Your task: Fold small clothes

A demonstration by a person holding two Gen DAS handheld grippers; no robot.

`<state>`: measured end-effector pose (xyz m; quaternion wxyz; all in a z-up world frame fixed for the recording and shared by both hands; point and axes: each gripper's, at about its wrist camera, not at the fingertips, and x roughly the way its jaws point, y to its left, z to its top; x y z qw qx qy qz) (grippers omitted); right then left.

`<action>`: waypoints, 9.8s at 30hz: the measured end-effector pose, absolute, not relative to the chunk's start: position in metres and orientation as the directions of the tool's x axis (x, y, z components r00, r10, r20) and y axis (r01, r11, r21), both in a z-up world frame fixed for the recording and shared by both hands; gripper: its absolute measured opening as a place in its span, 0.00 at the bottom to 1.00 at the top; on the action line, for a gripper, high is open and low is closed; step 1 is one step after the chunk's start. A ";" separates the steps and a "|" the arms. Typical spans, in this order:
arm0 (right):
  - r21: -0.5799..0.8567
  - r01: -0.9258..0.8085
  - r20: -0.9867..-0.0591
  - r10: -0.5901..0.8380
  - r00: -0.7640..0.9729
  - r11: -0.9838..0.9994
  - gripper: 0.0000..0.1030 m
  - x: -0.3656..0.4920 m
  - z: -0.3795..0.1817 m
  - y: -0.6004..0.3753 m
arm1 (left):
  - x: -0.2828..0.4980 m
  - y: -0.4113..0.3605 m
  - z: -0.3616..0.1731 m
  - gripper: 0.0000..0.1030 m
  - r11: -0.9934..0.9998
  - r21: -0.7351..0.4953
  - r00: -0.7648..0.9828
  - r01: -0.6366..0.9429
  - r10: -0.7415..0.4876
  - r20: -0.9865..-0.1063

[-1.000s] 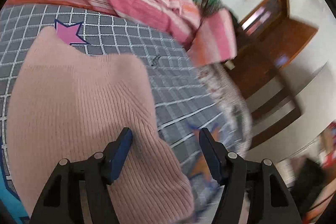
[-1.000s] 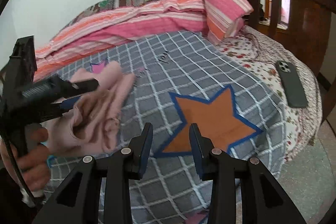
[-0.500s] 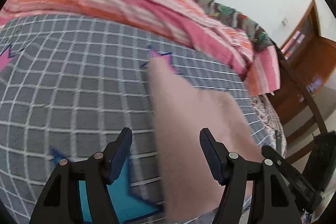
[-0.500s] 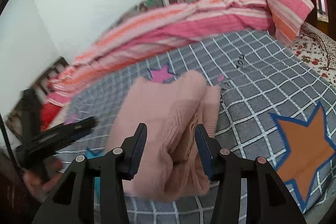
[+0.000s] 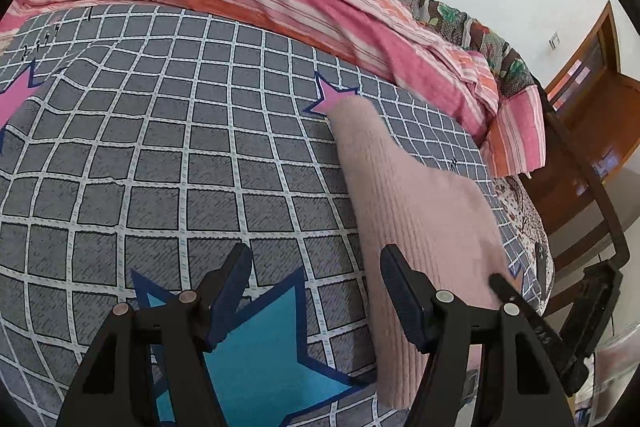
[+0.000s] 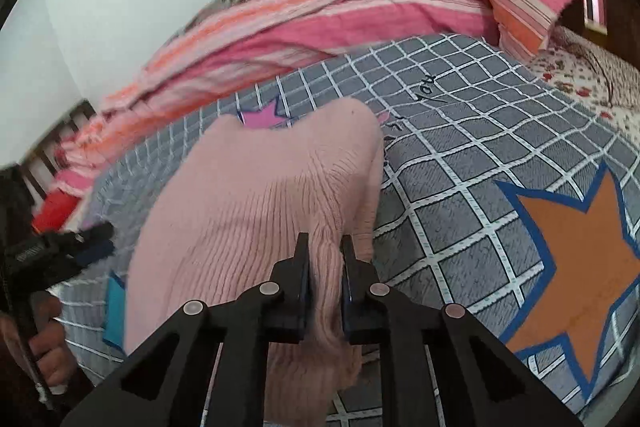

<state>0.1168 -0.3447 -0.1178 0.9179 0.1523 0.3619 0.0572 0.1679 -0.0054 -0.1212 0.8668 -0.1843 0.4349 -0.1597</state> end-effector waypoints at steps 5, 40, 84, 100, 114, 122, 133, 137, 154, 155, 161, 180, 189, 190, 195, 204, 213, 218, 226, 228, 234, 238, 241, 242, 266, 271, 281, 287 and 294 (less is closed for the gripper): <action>0.377 0.014 -0.651 0.254 0.715 0.926 0.44 0.122 -0.118 -0.354 | 0.169 -0.002 -0.120 0.63 0.892 -0.435 0.583 0.121 -0.419 -0.696; 0.400 -0.238 -0.636 0.455 0.623 0.885 0.31 0.211 0.001 -0.226 | 0.155 0.078 -0.105 0.63 0.845 -0.534 0.665 -0.029 -0.383 -0.642; 0.235 -0.164 -0.711 0.285 0.642 0.958 0.34 0.265 -0.108 -0.257 | 0.227 -0.005 -0.120 0.64 0.961 -0.271 0.611 0.055 -0.247 -0.752; 0.094 -0.134 -0.737 0.160 0.657 0.986 0.47 0.273 -0.151 -0.275 | 0.239 -0.019 -0.154 0.86 0.975 -0.192 0.685 0.110 -0.214 -0.697; 0.106 -0.133 -0.718 0.169 0.676 0.985 0.49 0.269 -0.150 -0.274 | 0.234 -0.017 -0.158 0.89 0.972 -0.209 0.711 0.107 -0.222 -0.667; 0.085 -0.126 -0.707 0.149 0.692 0.988 0.53 0.268 -0.148 -0.272 | 0.231 -0.018 -0.156 0.89 0.974 -0.200 0.719 0.101 -0.211 -0.662; 0.085 -0.121 -0.684 0.146 0.715 0.989 0.55 0.261 -0.145 -0.273 | 0.225 -0.020 -0.155 0.89 0.979 -0.184 0.732 0.089 -0.190 -0.655; 0.080 -0.121 -0.675 0.144 0.723 0.989 0.55 0.258 -0.144 -0.272 | 0.224 -0.019 -0.156 0.89 0.977 -0.193 0.733 0.087 -0.193 -0.652; 0.183 -0.198 -0.681 0.270 0.681 0.963 0.56 0.271 -0.115 -0.256 | 0.261 -0.003 -0.139 0.85 0.983 -0.172 0.698 0.057 -0.163 -0.697; 0.154 -0.205 -0.697 0.253 0.671 0.967 0.56 0.274 -0.119 -0.250 | 0.263 -0.003 -0.142 0.86 0.983 -0.175 0.693 0.057 -0.165 -0.702; 0.122 -0.201 -0.703 0.227 0.674 0.972 0.58 0.276 -0.135 -0.247 | 0.279 0.014 -0.147 0.85 0.961 -0.276 0.686 0.025 -0.218 -0.694; 0.205 -0.210 -0.675 0.293 0.677 0.956 0.60 0.282 -0.148 -0.256 | 0.359 0.030 -0.164 0.66 0.972 -0.202 0.676 -0.120 -0.069 -0.733; 0.234 -0.201 -0.683 0.308 0.662 0.951 0.63 0.284 -0.146 -0.258 | 0.323 0.016 -0.150 0.64 0.937 -0.348 0.610 -0.004 -0.274 -0.743; 0.234 -0.201 -0.688 0.308 0.657 0.951 0.63 0.284 -0.145 -0.258 | 0.312 0.008 -0.150 0.64 0.937 -0.347 0.593 0.031 -0.297 -0.748; 0.211 -0.223 -0.716 0.306 0.628 0.952 0.63 0.280 -0.129 -0.254 | 0.259 -0.018 -0.140 0.64 0.980 -0.168 0.662 0.102 -0.193 -0.725; 0.244 -0.233 -0.715 0.337 0.612 0.941 0.63 0.232 -0.127 -0.270 | 0.221 -0.008 -0.138 0.65 0.958 -0.259 0.637 0.126 -0.279 -0.719; 0.180 -0.209 -0.693 0.275 0.667 0.961 0.57 0.225 -0.109 -0.260 | 0.209 -0.006 -0.121 0.64 0.966 -0.236 0.665 0.108 -0.246 -0.705; 0.128 -0.219 -0.741 0.240 0.627 0.967 0.57 0.242 -0.132 -0.238 | 0.221 -0.012 -0.140 0.73 0.973 -0.214 0.648 0.083 -0.215 -0.730; 0.129 -0.204 -0.740 0.231 0.631 0.971 0.59 0.239 -0.143 -0.241 | 0.216 -0.019 -0.148 0.78 0.982 -0.161 0.686 0.098 -0.184 -0.704; 0.114 -0.188 -0.739 0.210 0.641 0.975 0.59 0.238 -0.143 -0.238 | 0.216 -0.017 -0.149 0.78 0.980 -0.174 0.688 0.098 -0.193 -0.700; 0.178 -0.157 -0.735 0.237 0.636 0.971 0.59 0.237 -0.146 -0.244 | 0.217 -0.008 -0.155 0.81 0.964 -0.248 0.681 0.091 -0.242 -0.691; 0.198 -0.142 -0.737 0.243 0.631 0.970 0.59 0.237 -0.147 -0.245 | 0.216 -0.008 -0.155 0.81 0.964 -0.251 0.683 0.086 -0.241 -0.690; 0.211 -0.142 -0.740 0.254 0.623 0.967 0.60 0.239 -0.147 -0.246 | 0.214 -0.008 -0.155 0.80 0.964 -0.256 0.683 0.075 -0.237 -0.691; 0.206 -0.143 -0.741 0.250 0.623 0.968 0.60 0.239 -0.147 -0.246 | 0.214 -0.008 -0.155 0.80 0.963 -0.259 0.682 0.073 -0.238 -0.692; 0.211 -0.028 -0.750 0.180 0.636 0.977 0.63 0.163 -0.108 -0.296 | 0.137 -0.003 -0.105 0.74 0.966 -0.253 0.634 0.062 -0.234 -0.737; 0.159 0.016 -0.713 0.103 0.694 0.987 0.63 0.130 -0.067 -0.302 | 0.117 -0.005 -0.072 0.74 0.971 -0.232 0.661 0.057 -0.211 -0.720; 0.081 -0.031 -0.664 0.077 0.744 0.996 0.71 0.073 0.006 -0.275 | 0.070 -0.029 -0.010 0.81 0.994 -0.109 0.711 0.022 -0.092 -0.697; 0.047 -0.035 -0.660 0.057 0.749 0.998 0.96 0.057 0.016 -0.267 | 0.047 -0.030 0.009 0.82 0.997 -0.080 0.721 0.000 -0.056 -0.691; 0.032 -0.032 -0.666 0.046 0.745 0.999 0.97 0.050 0.019 -0.264 | 0.041 -0.029 0.017 0.82 0.997 -0.081 0.729 -0.002 -0.055 -0.683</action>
